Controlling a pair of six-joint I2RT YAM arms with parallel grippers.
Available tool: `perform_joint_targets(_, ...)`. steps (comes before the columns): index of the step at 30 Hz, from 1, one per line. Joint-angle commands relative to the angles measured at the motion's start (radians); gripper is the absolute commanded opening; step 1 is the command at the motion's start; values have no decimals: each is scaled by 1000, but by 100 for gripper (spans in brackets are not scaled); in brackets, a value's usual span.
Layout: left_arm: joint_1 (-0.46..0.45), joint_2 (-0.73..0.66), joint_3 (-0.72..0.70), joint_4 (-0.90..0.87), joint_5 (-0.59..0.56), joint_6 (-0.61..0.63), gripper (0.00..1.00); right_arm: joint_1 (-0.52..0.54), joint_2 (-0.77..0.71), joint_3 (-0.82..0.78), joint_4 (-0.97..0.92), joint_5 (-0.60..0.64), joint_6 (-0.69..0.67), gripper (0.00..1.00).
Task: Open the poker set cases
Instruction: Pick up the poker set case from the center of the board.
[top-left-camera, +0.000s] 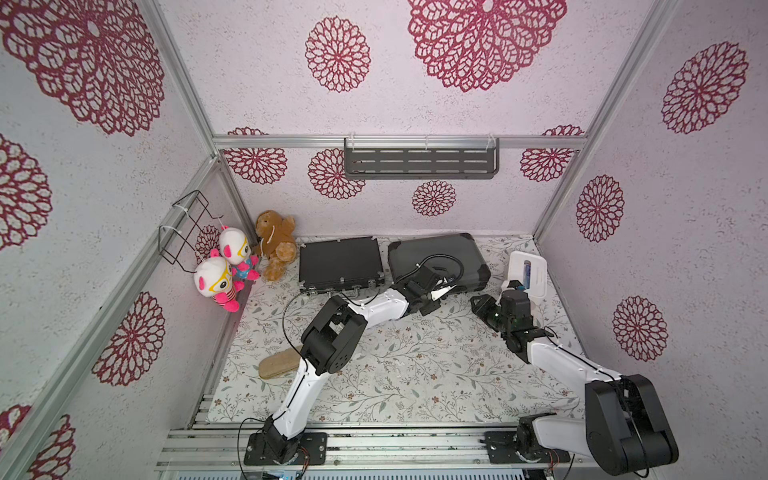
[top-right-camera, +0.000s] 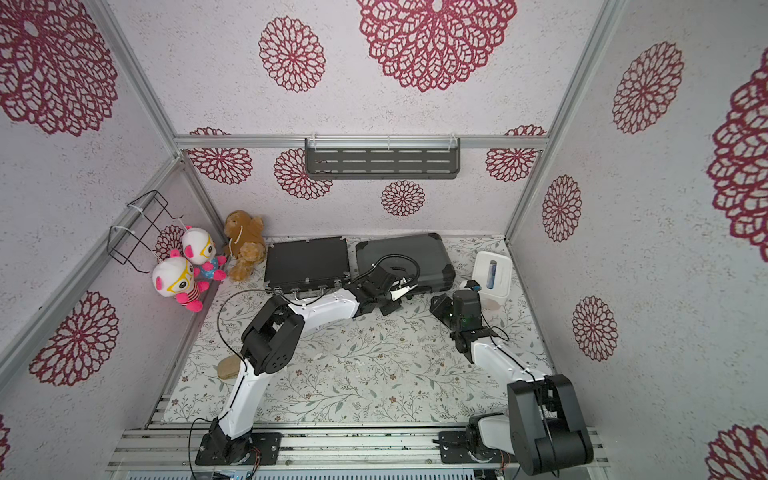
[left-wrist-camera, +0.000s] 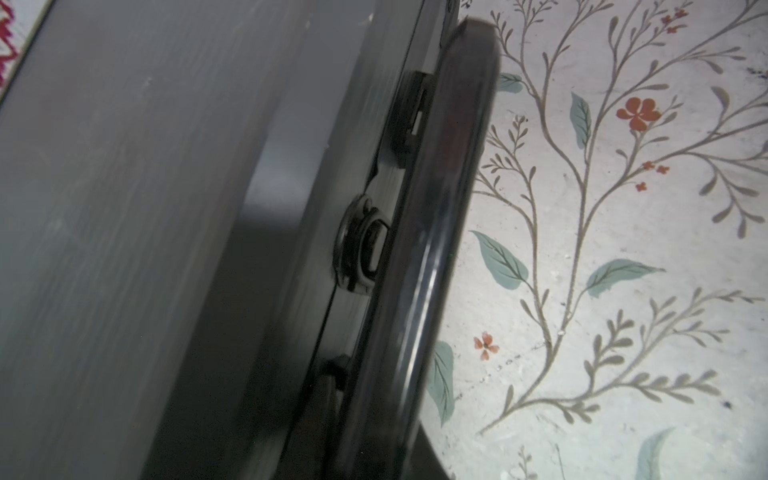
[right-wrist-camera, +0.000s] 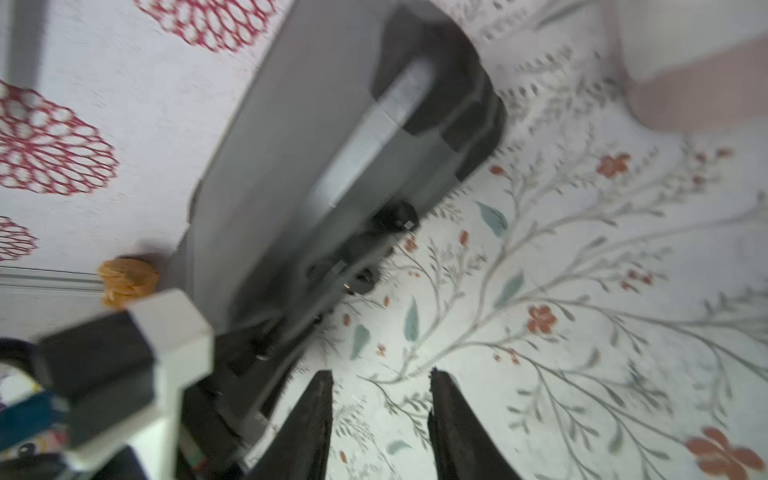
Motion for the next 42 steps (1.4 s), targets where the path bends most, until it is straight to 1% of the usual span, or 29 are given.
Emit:
perform_joint_targets(1, -8, -59, 83, 52, 44, -174, 0, 6, -12, -47, 59, -38, 14, 40)
perform_joint_targets(4, -9, -75, 102, 54, 67, -222, 0, 39, 23, -107, 191, -76, 85, 38)
perform_joint_targets(7, -9, -88, 118, 54, 79, -262, 0, 88, 53, -141, 286, -63, 131, 37)
perform_joint_targets(11, -7, -114, 136, 49, 88, -309, 0, 101, 83, -163, 369, -59, 168, 39)
perform_joint_targets(13, -7, -127, 141, 50, 101, -326, 0, 99, 89, -180, 413, -60, 188, 41)
perform_joint_targets(16, -7, -141, 142, 55, 108, -345, 0, 75, 89, -183, 426, -90, 181, 43)
perform_joint_targets(23, -6, -155, 162, 51, 150, -414, 0, 9, 92, -216, 490, -154, 213, 43)
perform_joint_targets(27, -7, -156, 187, 42, 156, -440, 0, 6, 148, -204, 550, -194, 248, 42)
perform_joint_targets(32, -7, -166, 218, 31, 171, -474, 0, 4, 238, -205, 704, -223, 340, 41)
perform_joint_targets(36, -7, -173, 236, 34, 187, -495, 0, 4, 283, -199, 797, -218, 389, 41)
perform_joint_targets(38, -7, -173, 245, 33, 191, -502, 0, 4, 293, -197, 826, -204, 401, 44)
perform_joint_targets(39, -7, -175, 248, 33, 192, -505, 0, 4, 299, -199, 843, -196, 407, 47)
perform_joint_targets(40, -8, -176, 251, 33, 192, -507, 0, 4, 308, -202, 866, -185, 420, 53)
perform_joint_targets(42, -9, -179, 254, 32, 189, -510, 0, 4, 337, -221, 963, -172, 458, 59)
